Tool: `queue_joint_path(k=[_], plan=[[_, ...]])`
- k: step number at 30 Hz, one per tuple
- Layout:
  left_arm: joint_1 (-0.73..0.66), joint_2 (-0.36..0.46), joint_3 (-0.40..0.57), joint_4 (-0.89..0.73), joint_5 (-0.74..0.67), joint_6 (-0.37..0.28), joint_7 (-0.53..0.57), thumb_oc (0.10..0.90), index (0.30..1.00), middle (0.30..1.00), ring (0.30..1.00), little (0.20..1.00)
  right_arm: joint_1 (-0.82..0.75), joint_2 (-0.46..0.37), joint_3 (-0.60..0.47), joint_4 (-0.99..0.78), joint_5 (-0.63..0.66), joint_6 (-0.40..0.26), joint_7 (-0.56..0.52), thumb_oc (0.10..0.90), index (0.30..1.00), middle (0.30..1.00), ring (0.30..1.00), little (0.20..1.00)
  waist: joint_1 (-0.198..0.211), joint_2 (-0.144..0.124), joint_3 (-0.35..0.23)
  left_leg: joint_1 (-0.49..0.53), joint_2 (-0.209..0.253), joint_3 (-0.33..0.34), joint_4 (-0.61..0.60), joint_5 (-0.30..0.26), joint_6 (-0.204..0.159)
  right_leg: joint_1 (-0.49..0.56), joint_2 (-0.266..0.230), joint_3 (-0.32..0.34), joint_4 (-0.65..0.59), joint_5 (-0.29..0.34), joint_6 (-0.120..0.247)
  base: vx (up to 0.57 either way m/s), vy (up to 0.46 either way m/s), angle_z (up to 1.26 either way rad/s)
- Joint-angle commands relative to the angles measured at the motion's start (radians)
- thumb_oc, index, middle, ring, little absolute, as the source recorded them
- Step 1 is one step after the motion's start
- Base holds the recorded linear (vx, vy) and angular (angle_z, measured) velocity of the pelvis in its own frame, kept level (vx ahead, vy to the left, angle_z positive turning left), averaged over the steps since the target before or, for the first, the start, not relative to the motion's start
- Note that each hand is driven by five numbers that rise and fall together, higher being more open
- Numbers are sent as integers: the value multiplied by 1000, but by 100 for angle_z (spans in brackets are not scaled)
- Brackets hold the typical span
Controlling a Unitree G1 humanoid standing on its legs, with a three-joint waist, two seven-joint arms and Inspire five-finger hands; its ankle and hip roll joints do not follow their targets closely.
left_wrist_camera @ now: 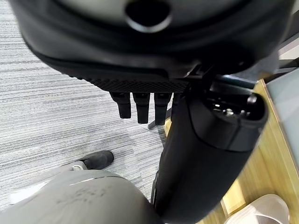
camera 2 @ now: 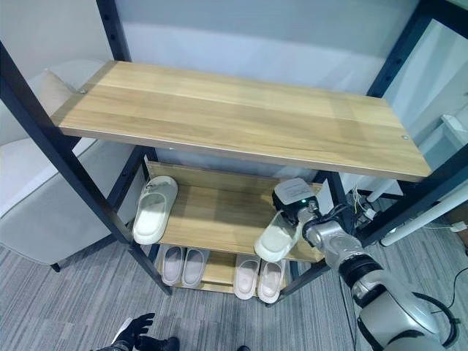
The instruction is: Arrange the slippers neatly on the shoe rack.
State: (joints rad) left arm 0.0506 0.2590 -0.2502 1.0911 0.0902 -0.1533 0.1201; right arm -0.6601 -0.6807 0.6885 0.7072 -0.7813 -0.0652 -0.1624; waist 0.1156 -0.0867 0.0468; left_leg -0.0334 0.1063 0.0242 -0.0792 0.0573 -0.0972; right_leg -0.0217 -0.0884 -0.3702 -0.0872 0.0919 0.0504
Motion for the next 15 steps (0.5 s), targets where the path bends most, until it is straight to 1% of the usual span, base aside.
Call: queue_joint_path(k=[1,2,3,5,6,9,10,13,14,15], plan=[[-4,-36,-79,55,19,-15,11,800,900,900,900,900,-106,11,-59,-82,78,-15,-53,408,312,312,312,312,35,-24,13,0,-25,21,-8,-46,9,66,-86,20,6,-53,125,0,0,0],[-3,-36,-81,52,19,-16,11,800,900,900,900,900,-109,23,-60,-88,80,-16,-57,431,347,347,347,347,40,-24,14,-1,-26,21,-8,-46,9,66,-86,20,6,-53,124,0,0,0],[-3,-35,-81,51,18,-16,11,800,900,900,900,900,-110,24,-60,-87,80,-16,-57,427,340,340,340,340,40,-25,14,-1,-26,21,-8,-46,9,66,-86,20,6,-53,124,0,0,0],[-4,-33,-79,52,16,-17,14,800,900,900,900,900,-121,50,-64,-115,83,-21,-69,400,300,300,300,300,52,-28,17,-3,-26,18,-8,-46,10,66,-87,16,6,-52,124,0,0,0],[-4,-32,-79,53,16,-17,14,800,900,900,900,900,-121,51,-64,-115,83,-21,-69,400,300,300,300,300,52,-28,17,-4,-27,18,-8,-46,10,66,-87,16,6,-52,124,0,0,0],[-2,-28,-81,49,15,-20,18,800,900,900,900,900,-145,90,-61,-127,77,-23,-93,400,300,300,300,300,72,-32,24,-10,-27,5,-8,-44,12,65,-89,10,7,-50,124,0,1,1],[-2,-28,-80,49,15,-20,18,800,900,900,900,900,-146,91,-60,-125,76,-23,-95,400,300,300,300,300,72,-33,24,-10,-27,5,-8,-44,12,65,-89,10,7,-50,124,4,-1,8],[-3,-20,-83,56,10,-22,26,800,900,900,900,900,-193,125,-46,-118,77,-22,-114,400,300,300,300,300,96,-40,33,-16,-27,-12,-8,-41,16,62,-85,10,7,-52,121,2,0,9],[-4,-20,-82,56,10,-22,26,800,900,900,900,900,-196,127,-45,-115,77,-23,-116,400,300,300,300,300,95,-40,34,-17,-27,-13,-8,-41,16,62,-85,9,7,-52,121,-3,-2,13],[-5,-16,-81,56,7,-22,29,800,900,900,900,900,-208,135,-42,-109,79,-21,-122,400,300,300,300,300,102,-43,37,-20,-28,-17,-8,-40,16,61,-85,9,7,-52,120,-5,-5,16]])
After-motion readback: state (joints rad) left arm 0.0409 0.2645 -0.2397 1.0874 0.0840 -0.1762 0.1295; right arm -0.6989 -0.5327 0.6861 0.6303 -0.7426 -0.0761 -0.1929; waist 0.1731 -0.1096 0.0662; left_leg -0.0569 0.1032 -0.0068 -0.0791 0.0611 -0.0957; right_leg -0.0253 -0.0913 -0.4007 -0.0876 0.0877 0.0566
